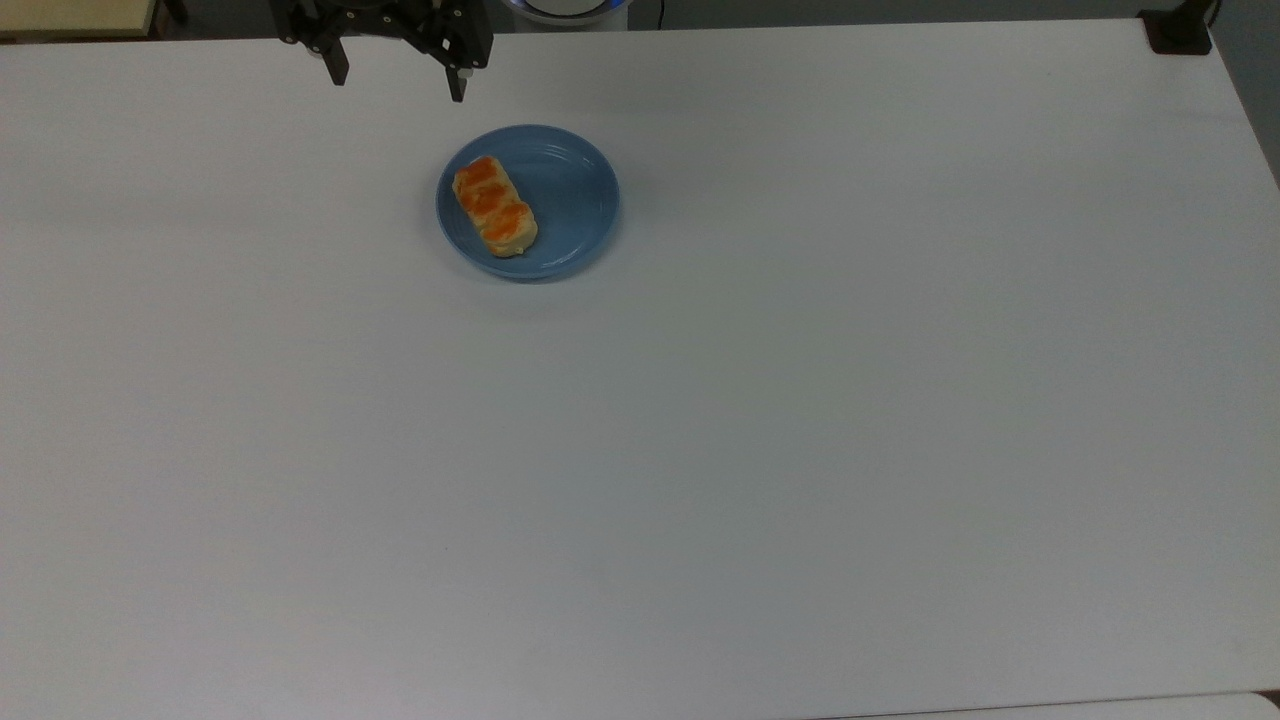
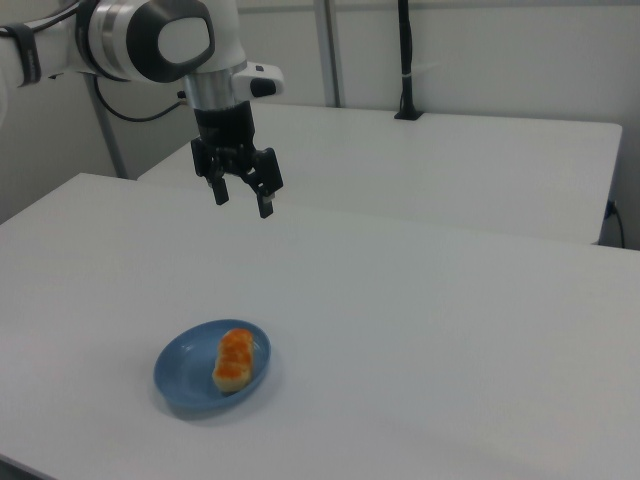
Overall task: Put the bread on the table
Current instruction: 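Lower the open gripper onto the bread on the blue plate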
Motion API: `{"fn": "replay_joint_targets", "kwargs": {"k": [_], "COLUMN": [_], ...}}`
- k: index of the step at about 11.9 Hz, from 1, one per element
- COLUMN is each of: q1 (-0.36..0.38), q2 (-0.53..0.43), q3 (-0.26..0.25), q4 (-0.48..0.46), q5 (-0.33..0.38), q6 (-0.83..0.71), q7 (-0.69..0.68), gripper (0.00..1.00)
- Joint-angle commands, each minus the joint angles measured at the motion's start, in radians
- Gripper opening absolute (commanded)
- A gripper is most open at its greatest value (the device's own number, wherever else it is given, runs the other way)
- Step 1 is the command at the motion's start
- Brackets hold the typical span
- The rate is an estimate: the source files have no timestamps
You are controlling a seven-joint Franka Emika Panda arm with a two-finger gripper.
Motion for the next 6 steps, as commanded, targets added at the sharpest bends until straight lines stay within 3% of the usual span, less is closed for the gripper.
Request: {"fn": "replay_joint_targets", "kwargs": {"k": [1,4,6], "q1": [0.069,0.090,0.107], "q2": [-0.085,-0.105,-0.105], "q3": [-0.026,-0.027,-0.027], "q4": [-0.180,-0.347,-0.399], "q5": [-0.018,-0.070,-0.084], "q6": [0.031,0.205,0.233], "q7": [-0.116,-0.115,-0.115], "gripper": [1.00,1.00,1.00]}}
